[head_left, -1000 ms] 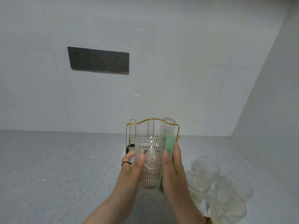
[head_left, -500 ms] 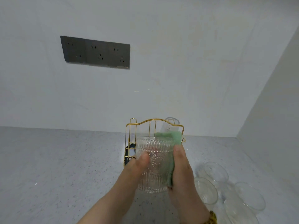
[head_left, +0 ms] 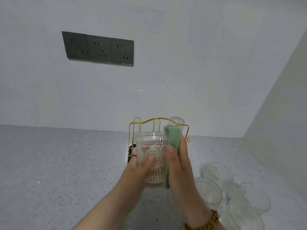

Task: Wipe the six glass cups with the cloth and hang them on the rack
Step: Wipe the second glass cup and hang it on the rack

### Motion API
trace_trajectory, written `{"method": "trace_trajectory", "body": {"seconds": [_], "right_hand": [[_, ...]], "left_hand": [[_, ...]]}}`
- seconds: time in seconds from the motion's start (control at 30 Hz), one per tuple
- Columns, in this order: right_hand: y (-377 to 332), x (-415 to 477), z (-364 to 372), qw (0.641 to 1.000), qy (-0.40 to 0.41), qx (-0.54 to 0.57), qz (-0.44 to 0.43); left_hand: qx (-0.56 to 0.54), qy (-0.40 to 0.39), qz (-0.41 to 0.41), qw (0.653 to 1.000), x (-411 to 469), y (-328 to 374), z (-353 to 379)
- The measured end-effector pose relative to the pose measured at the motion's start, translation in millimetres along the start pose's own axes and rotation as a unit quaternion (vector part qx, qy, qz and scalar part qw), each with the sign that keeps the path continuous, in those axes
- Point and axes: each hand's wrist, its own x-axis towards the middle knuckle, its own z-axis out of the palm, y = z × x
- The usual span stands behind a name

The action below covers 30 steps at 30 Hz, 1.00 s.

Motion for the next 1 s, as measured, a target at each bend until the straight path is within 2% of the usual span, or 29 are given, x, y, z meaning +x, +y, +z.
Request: {"method": "trace_trajectory", "body": {"seconds": [0.07, 0.17, 0.3, 0.47, 0.6, 0.67, 0.73, 0.83, 0.9, 1.0], "right_hand": [[2, 3, -7, 0.993, -0.014, 0.099, 0.065], [6, 5, -9, 0.988, 0.002, 0.115, 0.099], [9, 2, -9, 0.998, 0.026, 0.017, 0.063], [8, 1, 4, 0.984, 0.072, -0.157, -0.033], [3, 2, 8, 0.977, 0.074, -0.189, -0.063], [2, 3, 4, 0.986, 0.06, -0.143, -0.057], [-2, 5, -2, 0.999, 0.036, -0.008, 0.015], [-4, 8, -8, 0.973, 0.019, 0.209, 0.093], [-3, 10, -10, 0.967, 0.035, 0.237, 0.092], [-2, 10, -12, 0.979, 0.063, 0.18, 0.075]], "left_hand": [[-0.038, -0.006, -0.01, 0.999, -1, 0, -1], [0.003, 0.037, -0.013, 0.999, -2, -2, 4], [0.055, 0.081, -0.031, 0.995, -1, -2, 6], [0.015, 0.078, -0.043, 0.996, -1, -8, 7], [0.002, 0.086, -0.028, 0.996, -4, -10, 9], [0.0, 0.067, -0.01, 0.998, -5, -9, 5], [-0.03, 0.031, -0.001, 0.999, -5, -8, 2], [-0.037, -0.011, -0.007, 0.999, -8, -1, 2], [0.033, -0.006, -0.002, 0.999, -7, 2, 5], [0.135, 0.04, 0.044, 0.989, -3, 4, 7]]}}
